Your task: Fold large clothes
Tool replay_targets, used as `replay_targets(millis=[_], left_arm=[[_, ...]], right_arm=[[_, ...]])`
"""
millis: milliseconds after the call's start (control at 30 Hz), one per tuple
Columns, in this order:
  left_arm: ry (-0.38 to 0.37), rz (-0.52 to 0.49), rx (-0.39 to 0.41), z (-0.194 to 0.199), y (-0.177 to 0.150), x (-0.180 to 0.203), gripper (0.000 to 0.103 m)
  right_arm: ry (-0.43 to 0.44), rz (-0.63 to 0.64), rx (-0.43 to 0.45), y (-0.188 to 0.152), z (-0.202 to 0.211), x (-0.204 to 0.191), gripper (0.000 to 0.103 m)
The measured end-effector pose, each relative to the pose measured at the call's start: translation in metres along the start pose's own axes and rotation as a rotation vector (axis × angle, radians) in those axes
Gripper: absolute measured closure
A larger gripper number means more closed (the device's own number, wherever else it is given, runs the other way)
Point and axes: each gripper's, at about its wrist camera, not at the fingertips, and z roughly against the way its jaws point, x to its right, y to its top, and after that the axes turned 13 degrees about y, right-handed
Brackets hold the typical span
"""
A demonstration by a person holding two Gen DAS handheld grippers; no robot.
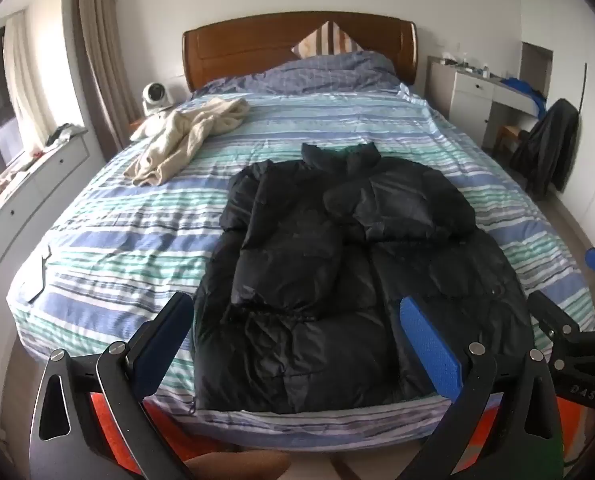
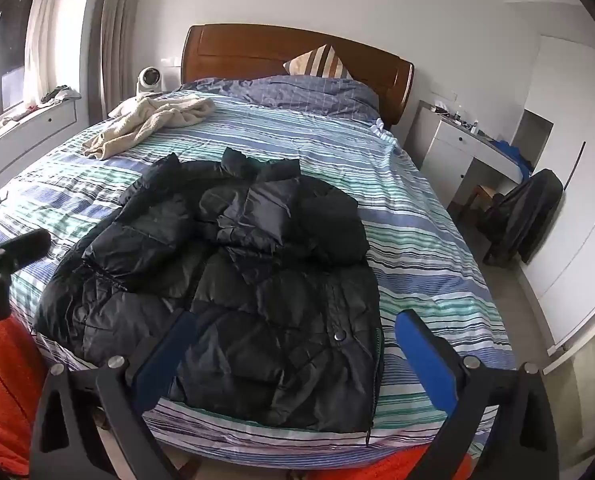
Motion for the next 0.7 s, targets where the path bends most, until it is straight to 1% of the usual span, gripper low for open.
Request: replay_targets(millis=[67,100,333,400,700], left_arm=[[0.001,0.003,0.007,0.003,0.000,0.001,0.000],[-0.026,0.018,-0.041,-0.002,0.002,-0.003,0.000],[-0.002,-0.001,-0.030,-0.006,0.009,-0.006,0.000],[0.000,-0.002,-0.014,-0.003,0.000,0.001,0.000],[0.022,-0.013,-0.012,-0.005,-0.001,0.005,0.000]], right_arm=[[0.004,0.001,-0.003,0.000,-0.001,0.001,0.001],[0.007,-0.001,0.002,0.000,-0.001,0.002,0.001],[0.014,-0.012,0.000,0.000,0.000,-0.003,0.001],[0.016,-0.015,-0.004,0.000,-0.002,-0.003,0.001],[0.027,-0.022,-0.011,0.000,-0.001,-0.003,0.001]])
